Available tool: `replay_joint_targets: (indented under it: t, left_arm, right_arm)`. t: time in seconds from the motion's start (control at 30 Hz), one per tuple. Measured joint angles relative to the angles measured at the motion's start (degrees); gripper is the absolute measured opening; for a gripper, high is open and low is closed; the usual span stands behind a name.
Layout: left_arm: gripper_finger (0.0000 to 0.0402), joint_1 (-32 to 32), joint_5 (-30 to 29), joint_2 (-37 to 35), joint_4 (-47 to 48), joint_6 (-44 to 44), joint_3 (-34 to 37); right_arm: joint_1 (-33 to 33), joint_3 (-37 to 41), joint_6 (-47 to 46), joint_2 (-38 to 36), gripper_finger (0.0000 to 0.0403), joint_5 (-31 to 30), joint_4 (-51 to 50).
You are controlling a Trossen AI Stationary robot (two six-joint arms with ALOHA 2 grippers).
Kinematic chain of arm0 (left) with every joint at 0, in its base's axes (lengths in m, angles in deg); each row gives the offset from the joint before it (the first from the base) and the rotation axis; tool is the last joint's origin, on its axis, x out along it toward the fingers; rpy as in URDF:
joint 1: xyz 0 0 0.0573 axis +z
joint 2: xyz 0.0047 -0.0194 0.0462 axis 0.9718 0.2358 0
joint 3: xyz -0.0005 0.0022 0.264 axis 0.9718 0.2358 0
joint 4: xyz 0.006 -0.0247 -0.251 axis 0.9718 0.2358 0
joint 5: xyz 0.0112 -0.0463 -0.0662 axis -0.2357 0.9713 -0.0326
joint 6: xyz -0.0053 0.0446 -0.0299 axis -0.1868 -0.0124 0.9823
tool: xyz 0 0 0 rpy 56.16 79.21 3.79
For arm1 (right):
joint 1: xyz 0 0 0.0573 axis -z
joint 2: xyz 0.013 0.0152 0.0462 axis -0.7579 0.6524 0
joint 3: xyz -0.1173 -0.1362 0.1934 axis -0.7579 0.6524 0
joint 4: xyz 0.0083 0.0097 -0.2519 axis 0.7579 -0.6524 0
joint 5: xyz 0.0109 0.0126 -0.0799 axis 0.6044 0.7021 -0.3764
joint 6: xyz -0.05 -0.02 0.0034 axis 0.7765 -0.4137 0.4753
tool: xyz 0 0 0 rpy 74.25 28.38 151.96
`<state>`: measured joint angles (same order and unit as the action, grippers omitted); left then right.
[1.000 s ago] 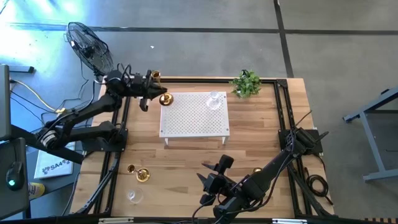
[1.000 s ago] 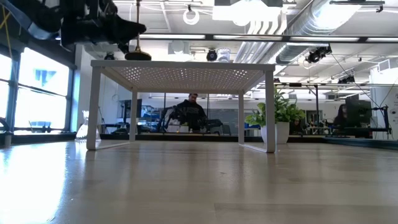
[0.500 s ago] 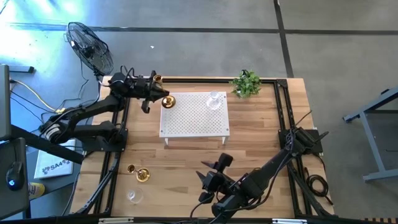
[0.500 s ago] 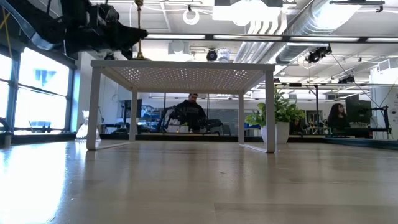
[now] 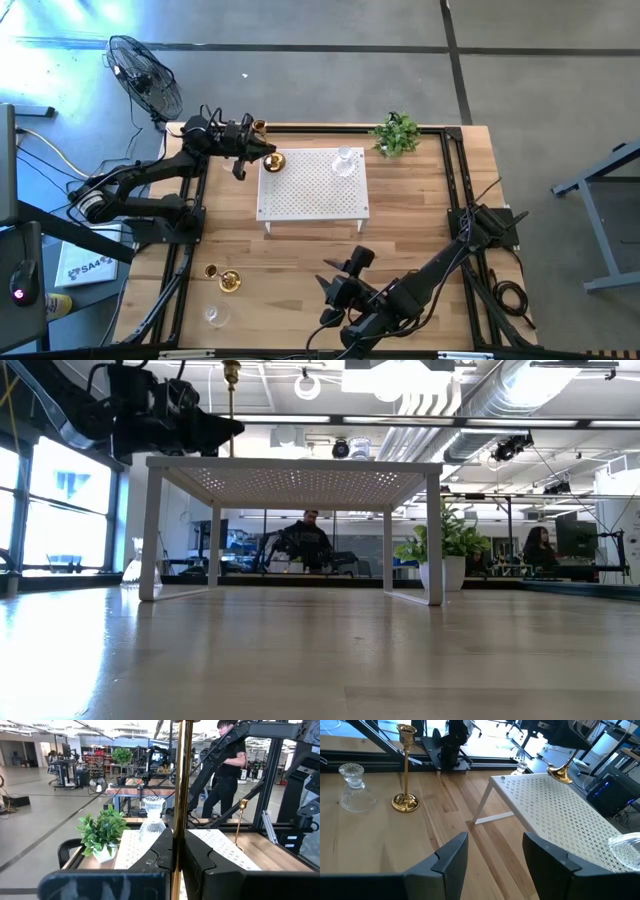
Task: Pick & Place candle stick holders
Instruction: Put the middle gold candle holder on the shelf
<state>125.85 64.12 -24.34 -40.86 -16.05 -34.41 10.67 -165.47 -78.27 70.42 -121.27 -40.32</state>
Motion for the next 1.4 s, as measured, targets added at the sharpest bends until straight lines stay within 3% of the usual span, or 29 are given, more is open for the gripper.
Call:
replay_joint_targets:
  t: [1.0, 1.4]
  left_arm:
    - [0.0008, 0.0, -0.1, 4.9, 1.0, -3.7, -0.1]
    - [0.0032, 0.0, 0.8, 4.9, 1.5, -4.5, -0.1]
  right_arm:
    - [0.0, 0.0, -1.3, 0.0, 0.0181, 0.4, -0.1]
    - [-0.1, 0.0, -1.4, 0.0, 0.0181, 0.8, -0.1]
